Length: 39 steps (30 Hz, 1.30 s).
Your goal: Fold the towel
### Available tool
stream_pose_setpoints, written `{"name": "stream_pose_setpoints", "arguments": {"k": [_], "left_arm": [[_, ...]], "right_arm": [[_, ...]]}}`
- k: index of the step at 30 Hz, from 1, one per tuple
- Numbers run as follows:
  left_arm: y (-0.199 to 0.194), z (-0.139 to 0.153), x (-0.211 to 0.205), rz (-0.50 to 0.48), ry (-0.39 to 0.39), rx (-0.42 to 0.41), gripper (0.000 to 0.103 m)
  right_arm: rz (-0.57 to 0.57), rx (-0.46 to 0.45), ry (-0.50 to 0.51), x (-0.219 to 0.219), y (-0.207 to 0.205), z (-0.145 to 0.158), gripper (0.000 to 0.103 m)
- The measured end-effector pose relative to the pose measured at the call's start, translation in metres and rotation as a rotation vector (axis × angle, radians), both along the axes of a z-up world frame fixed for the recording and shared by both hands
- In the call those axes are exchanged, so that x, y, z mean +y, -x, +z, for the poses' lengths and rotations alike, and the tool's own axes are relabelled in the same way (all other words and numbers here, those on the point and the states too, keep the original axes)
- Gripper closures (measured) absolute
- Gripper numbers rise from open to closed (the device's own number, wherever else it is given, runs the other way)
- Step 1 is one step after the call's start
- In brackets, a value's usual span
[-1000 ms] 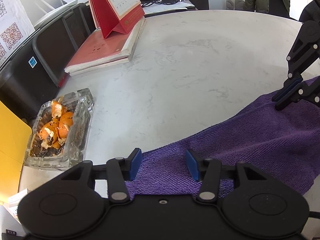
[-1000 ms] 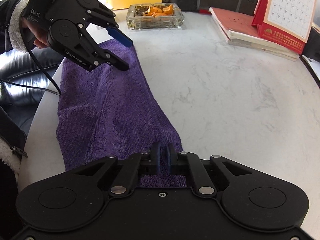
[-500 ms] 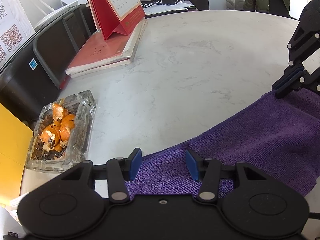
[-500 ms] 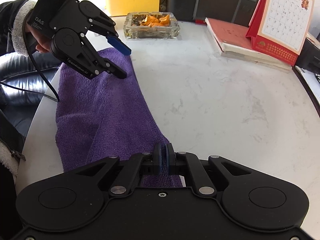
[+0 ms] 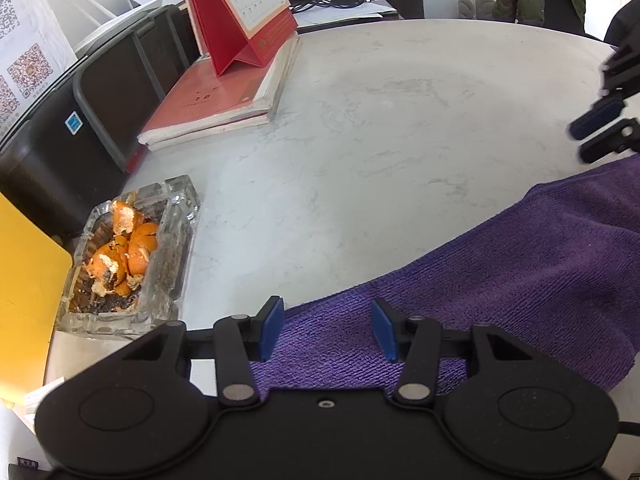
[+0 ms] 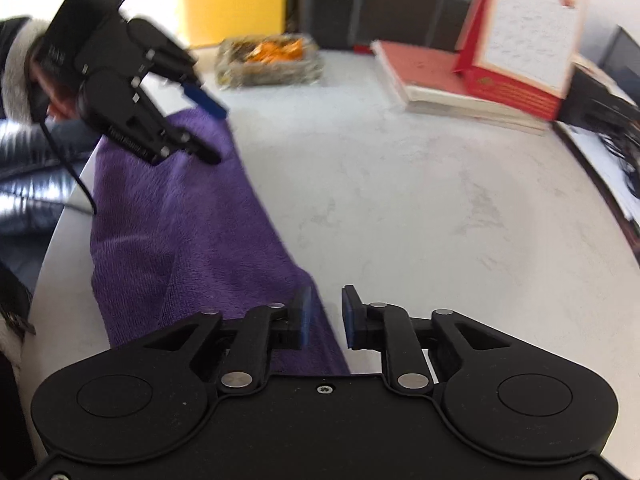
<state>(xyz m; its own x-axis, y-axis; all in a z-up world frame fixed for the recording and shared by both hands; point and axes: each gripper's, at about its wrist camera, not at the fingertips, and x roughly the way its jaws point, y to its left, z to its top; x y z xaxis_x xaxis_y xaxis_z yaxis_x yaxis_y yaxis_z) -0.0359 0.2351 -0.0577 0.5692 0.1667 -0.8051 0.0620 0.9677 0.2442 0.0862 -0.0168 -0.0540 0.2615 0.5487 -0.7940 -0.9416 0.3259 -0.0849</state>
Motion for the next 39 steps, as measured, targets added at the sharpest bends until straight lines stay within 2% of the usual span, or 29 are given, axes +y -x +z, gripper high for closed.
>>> {"name": "stream_pose_setpoints", "arguments": {"k": [4,8,12,17,26,39], "left_arm": [[-0.002,0.011,-0.002,0.002,0.018,-0.031,0.057],[-0.015,0.015,-0.025,-0.073,0.032,-0.044,0.057],[-0.028,0.008,-0.054,-0.171,0.027,-0.020,0.057],[-0.035,-0.005,-0.072,-0.228,-0.007,0.019,0.057],[-0.035,-0.008,-0.073,-0.239,-0.023,0.048,0.057],[-0.038,-0.008,-0.070,-0.244,-0.007,0.058,0.057]], "right_arm": [[-0.129,0.020,0.036,-0.045,-0.002,-0.001,0.086],[-0.191,0.043,0.054,-0.071,0.003,-0.007,0.086],[-0.138,0.003,0.069,-0.060,0.009,-0.013,0.086],[-0.071,-0.026,0.102,-0.053,0.011,-0.022,0.086],[-0.003,-0.008,0.120,-0.053,0.009,-0.022,0.087],[0.102,0.093,0.125,-0.051,-0.009,-0.020,0.087]]}}
